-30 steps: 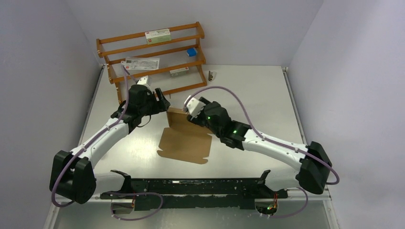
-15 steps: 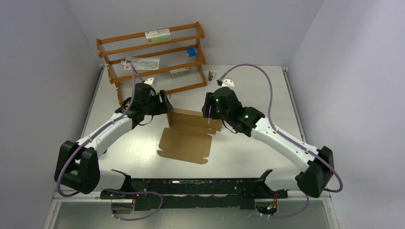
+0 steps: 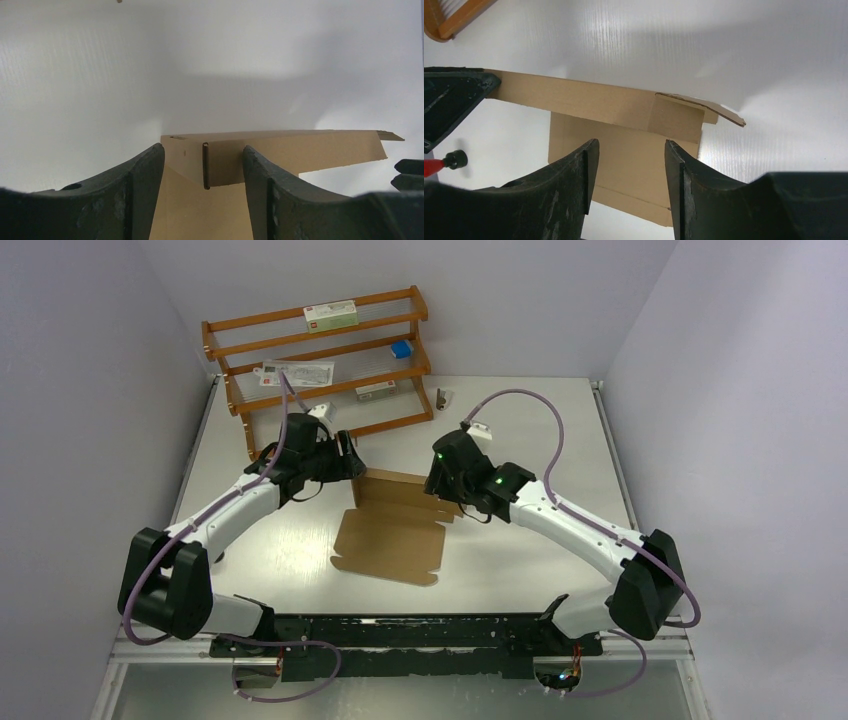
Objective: Fold the paper box
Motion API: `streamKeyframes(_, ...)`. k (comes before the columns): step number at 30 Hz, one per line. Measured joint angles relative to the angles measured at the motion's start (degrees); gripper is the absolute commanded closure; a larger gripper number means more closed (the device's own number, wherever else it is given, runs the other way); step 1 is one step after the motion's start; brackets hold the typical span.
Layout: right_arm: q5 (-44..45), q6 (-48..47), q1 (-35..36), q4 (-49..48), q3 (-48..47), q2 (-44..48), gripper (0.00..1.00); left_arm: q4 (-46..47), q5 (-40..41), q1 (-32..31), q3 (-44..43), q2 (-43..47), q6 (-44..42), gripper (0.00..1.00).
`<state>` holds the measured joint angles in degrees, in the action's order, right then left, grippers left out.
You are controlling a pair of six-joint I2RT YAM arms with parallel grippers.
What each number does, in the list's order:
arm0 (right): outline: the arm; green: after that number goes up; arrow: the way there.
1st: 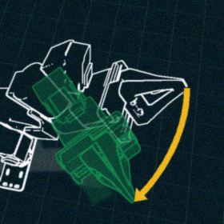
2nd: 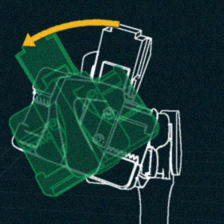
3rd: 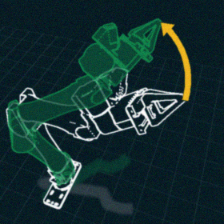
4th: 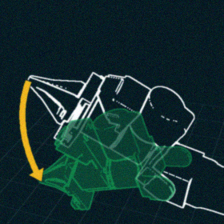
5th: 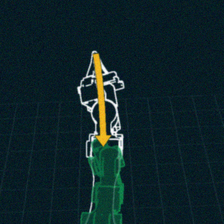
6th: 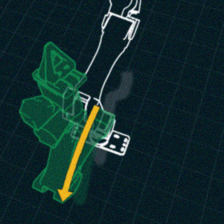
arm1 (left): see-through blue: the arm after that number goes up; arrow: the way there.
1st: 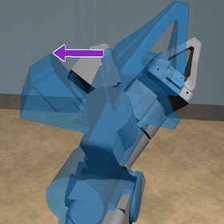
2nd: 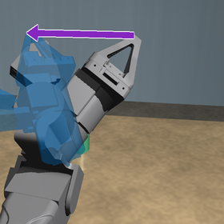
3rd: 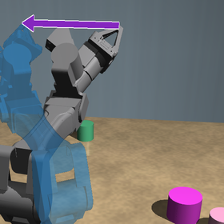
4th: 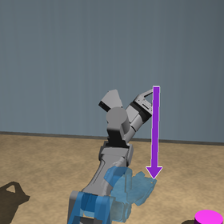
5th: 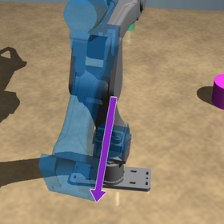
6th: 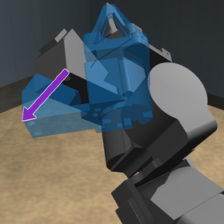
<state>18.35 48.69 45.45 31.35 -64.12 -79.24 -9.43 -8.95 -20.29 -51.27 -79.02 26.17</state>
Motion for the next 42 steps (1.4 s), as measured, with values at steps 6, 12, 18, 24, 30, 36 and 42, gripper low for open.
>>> streamKeyframes(6,1.64,1.66,0.00,-0.52,0.61,-0.13,0.48,-0.04,-1.01,0.00,0.00,-0.07,-0.07,0.38)
streamKeyframes(12,4.28,1.57,0.00,-0.15,0.66,-0.15,0.47,-0.09,-1.22,0.00,0.00,-0.07,-0.04,0.39)
streamKeyframes(18,4.74,1.42,-0.20,-0.70,0.68,-0.48,0.48,-0.09,-1.25,0.00,0.02,0.00,-0.04,0.39)
streamKeyframes(24,3.65,1.53,-0.70,-5.01,3.96,-0.74,0.51,0.04,-1.44,0.00,0.44,0.31,0.15,0.39)
streamKeyframes(30,1.62,1.88,-1.90,-11.13,7.30,-0.74,0.55,0.13,-1.68,0.00,1.51,1.38,0.22,0.40)
streamKeyframes(36,-0.46,1.55,-2.64,-15.91,8.87,-0.74,0.62,0.22,-1.79,0.00,2.29,2.29,0.35,0.41)
streamKeyframes(42,-4.20,1.53,-3.78,-21.97,11.98,-0.15,0.72,0.42,-1.86,0.00,3.50,3.54,1.03,0.42)
